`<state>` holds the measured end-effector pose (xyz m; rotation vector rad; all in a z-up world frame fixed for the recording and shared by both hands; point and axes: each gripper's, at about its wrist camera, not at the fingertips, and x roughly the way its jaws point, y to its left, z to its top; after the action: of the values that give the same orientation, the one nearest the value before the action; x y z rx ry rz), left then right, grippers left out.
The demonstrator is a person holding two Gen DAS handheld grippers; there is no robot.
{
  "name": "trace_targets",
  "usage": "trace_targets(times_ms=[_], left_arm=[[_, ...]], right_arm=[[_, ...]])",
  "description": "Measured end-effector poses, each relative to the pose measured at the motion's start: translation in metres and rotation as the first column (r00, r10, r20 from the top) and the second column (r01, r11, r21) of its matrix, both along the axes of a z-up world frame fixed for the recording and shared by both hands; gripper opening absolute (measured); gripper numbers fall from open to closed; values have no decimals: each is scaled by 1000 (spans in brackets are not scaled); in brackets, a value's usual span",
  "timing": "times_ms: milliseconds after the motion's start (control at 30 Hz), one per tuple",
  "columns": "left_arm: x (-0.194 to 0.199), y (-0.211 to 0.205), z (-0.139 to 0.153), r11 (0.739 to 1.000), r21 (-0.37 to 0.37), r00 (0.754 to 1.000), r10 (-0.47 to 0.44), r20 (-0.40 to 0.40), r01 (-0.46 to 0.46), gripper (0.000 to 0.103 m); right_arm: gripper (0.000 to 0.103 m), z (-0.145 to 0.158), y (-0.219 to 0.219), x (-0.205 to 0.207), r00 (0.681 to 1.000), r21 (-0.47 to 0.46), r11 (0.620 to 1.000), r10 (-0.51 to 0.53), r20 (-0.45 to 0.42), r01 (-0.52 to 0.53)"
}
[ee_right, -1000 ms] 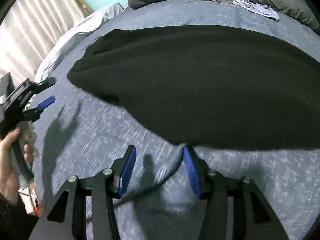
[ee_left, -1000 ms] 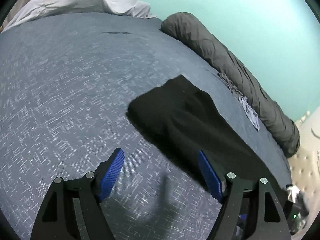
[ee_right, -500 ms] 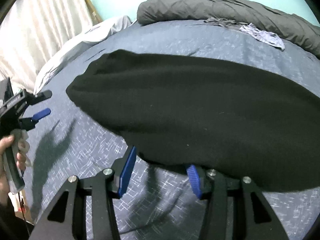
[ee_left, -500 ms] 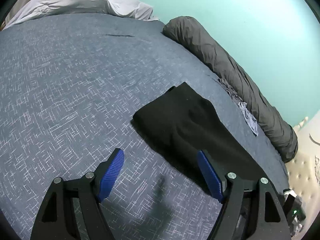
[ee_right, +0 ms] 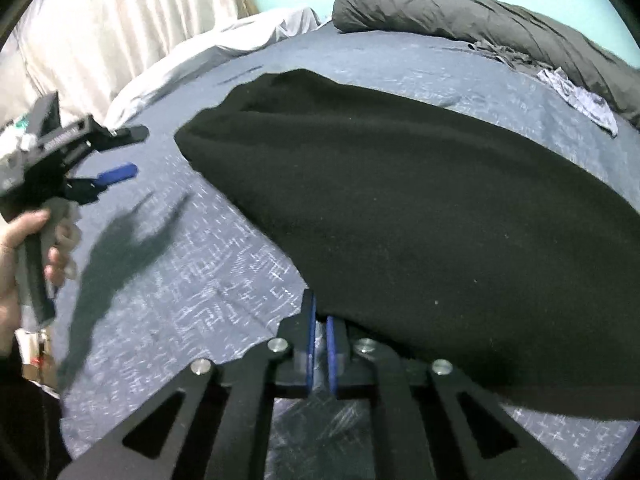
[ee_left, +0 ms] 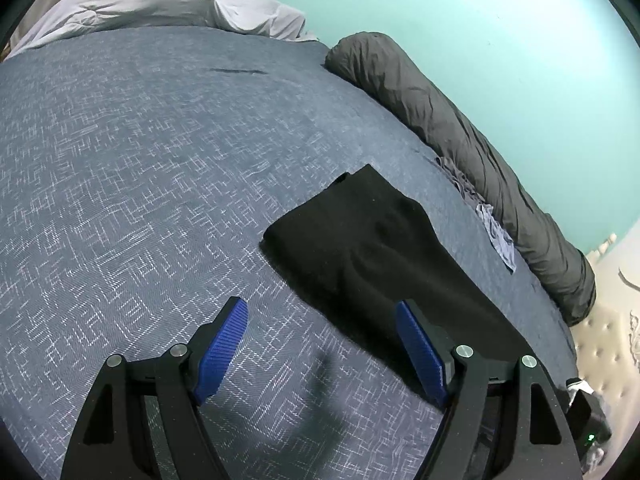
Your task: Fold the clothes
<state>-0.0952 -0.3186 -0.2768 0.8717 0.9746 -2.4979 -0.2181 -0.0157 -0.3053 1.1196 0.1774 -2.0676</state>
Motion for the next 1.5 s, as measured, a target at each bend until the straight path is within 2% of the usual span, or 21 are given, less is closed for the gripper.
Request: trace_targets(times_ms=[67, 167, 300, 367, 433, 500, 567, 600, 633, 667, 733, 900, 1067, 1167, 1267, 1400, 1500], left_arm=[[0, -1, 0, 1000, 2, 1000, 0, -1, 0, 80], [1, -3, -1, 1000, 5, 1000, 3, -2, -3, 80], [1, -5, -2, 1000, 8, 1000, 6, 1, -6, 81], [2, -7, -3, 1000, 14, 1000, 12, 1, -12, 81], [2, -8, -3, 1000, 15, 1000, 15, 2, -15, 81], [1, -9, -3, 1000, 14, 1000, 15, 3, -15, 81], [1, -9, -3, 1000, 14, 1000, 16, 4, -16, 81], [1, -9, -3, 1000, 13, 1000, 16, 4, -17, 81], [0, -9, -3, 1000, 13, 1000, 17, 4, -17, 81], [0, -9, -3, 1000, 12, 1000, 17, 5, -17, 81], [0, -10, -3, 1000, 12, 1000, 18, 6, -18, 81], [-2, -5, -4, 1000, 9, 1000, 7, 9, -7, 82], [-5, -4, -5, 1000, 5, 1000, -1, 16, 0, 82], [-7, -2, -5, 1000, 3, 1000, -7, 13, 7, 82], [-11, 3, -5, 1000, -1, 1000, -16, 16, 16, 82], [-15, 10, -5, 999, 1, 999, -34, 17, 34, 82], [-20, 17, -3, 999, -18, 999, -48, 21, 49, 82]], right_arm=[[3, 1, 0, 7, 1000, -15, 1000, 21, 8, -21], [3, -6, -1, 11, 999, 15, 999, 36, 14, -36], [7, -9, -2, 7, 1000, 34, 999, 0, -1, 0], [17, -10, -10, 7, 1000, 76, 997, -7, -30, 9], [32, -12, -19, 9, 999, 112, 994, 10, -52, -4], [33, -16, -27, 8, 997, 139, 990, 20, -70, -10], [33, -20, -31, 3, 998, 137, 991, 8, -57, 0], [29, -22, -31, 0, 999, 118, 993, -2, -33, 6], [11, -22, -28, -2, 1000, 101, 995, -17, -18, 19], [6, -22, -24, -4, 999, 84, 996, -35, -6, 36], [4, -21, -18, -1, 999, 57, 998, -34, 19, 33], [4, -23, -14, 10, 999, 56, 998, -17, 35, 15], [4, -6, -9, 17, 999, 56, 998, 6, 47, -8], [5, 10, 19, 16, 997, 38, 999, -13, 70, 10], [6, 24, 63, 11, 989, 0, 993, -118, 86, 119], [31, 37, 130, -2, 955, -42, 958, -279, 102, 285], [40, 39, 185, -11, 910, -22, 915, -399, 110, 403]])
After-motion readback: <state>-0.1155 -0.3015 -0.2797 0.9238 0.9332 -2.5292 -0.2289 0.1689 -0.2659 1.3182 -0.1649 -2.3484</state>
